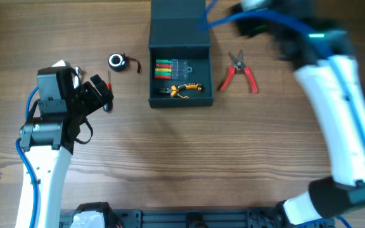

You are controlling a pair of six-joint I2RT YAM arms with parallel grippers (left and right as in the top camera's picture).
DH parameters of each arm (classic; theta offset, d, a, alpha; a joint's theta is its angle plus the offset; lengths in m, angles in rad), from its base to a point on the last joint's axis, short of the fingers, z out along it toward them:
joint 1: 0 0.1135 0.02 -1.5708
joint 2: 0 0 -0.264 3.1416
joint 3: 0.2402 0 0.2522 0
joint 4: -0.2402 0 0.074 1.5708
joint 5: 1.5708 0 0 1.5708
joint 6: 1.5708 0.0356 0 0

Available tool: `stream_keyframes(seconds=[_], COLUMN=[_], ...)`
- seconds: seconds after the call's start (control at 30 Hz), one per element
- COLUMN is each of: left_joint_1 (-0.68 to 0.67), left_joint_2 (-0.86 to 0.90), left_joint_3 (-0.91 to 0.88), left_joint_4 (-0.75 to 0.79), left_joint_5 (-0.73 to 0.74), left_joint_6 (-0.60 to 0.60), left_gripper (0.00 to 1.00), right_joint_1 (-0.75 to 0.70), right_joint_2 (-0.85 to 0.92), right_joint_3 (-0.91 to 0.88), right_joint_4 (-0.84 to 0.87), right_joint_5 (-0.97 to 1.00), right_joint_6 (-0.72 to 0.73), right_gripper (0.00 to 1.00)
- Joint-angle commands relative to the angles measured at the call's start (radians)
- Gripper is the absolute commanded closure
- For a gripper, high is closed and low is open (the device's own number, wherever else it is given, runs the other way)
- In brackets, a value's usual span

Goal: Pack container
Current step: 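Grasp the red wire strippers with the right gripper and lift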

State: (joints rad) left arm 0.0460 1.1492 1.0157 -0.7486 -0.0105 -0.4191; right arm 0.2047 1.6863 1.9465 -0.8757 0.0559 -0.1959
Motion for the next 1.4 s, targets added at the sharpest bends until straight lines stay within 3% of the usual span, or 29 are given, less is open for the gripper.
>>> stream_keyframes(seconds=[0.0,0.13,0.37,0.7,1.13,1.2,1.27,1.3,1.37], left_joint_1=[-0.002,-0.002,-0.002,-0.002,-0.002,-0.002,-0.002,-0.002,-0.002], left_joint_2=[0.001,0.001,0.001,0.001,0.001,0.001,0.001,0.001,0.001], left_joint_3=[0.019,0.019,0.019,0.019,0.019,0.019,0.019,0.019,0.019], left_joint_4=[0.003,0.003,0.003,0.003,0.003,0.003,0.003,0.003,0.003], left_joint_5=[-0.010,-0.010,-0.010,-0.010,-0.010,-0.010,-0.010,-0.010,-0.010], left_joint_6=[0.023,0.023,0.023,0.023,0.023,0.023,0.023,0.023,0.023], left_gripper=[0.00,0.00,0.00,0.00,0.00,0.00,0.00,0.00,0.00], right_joint_1=[-0.161,-0.198,-0.182,-0.135,-0.093,-0.093,-0.093,-0.093,-0.092], right_joint_2=[0.084,0.202,0.480,0.508,0.570,0.570,0.576,0.586,0.602], right_joint_3=[-0.076,-0.209,-0.267,-0.270,-0.272,-0.272,-0.272,-0.274,-0.287], right_joint_4=[-0.062,-0.067,-0.048,0.021,0.001,0.006,0.011,-0.001,-0.003], right_joint_5=[-0.136,-0.161,-0.208,-0.201,-0.026,-0.026,-0.025,-0.026,-0.030], right_joint_6=[0.325,0.388,0.427,0.300,0.302,0.301,0.300,0.301,0.307], right_gripper=[0.24,0.34,0.39,0.49,0.53,0.61,0.73,0.85,0.93])
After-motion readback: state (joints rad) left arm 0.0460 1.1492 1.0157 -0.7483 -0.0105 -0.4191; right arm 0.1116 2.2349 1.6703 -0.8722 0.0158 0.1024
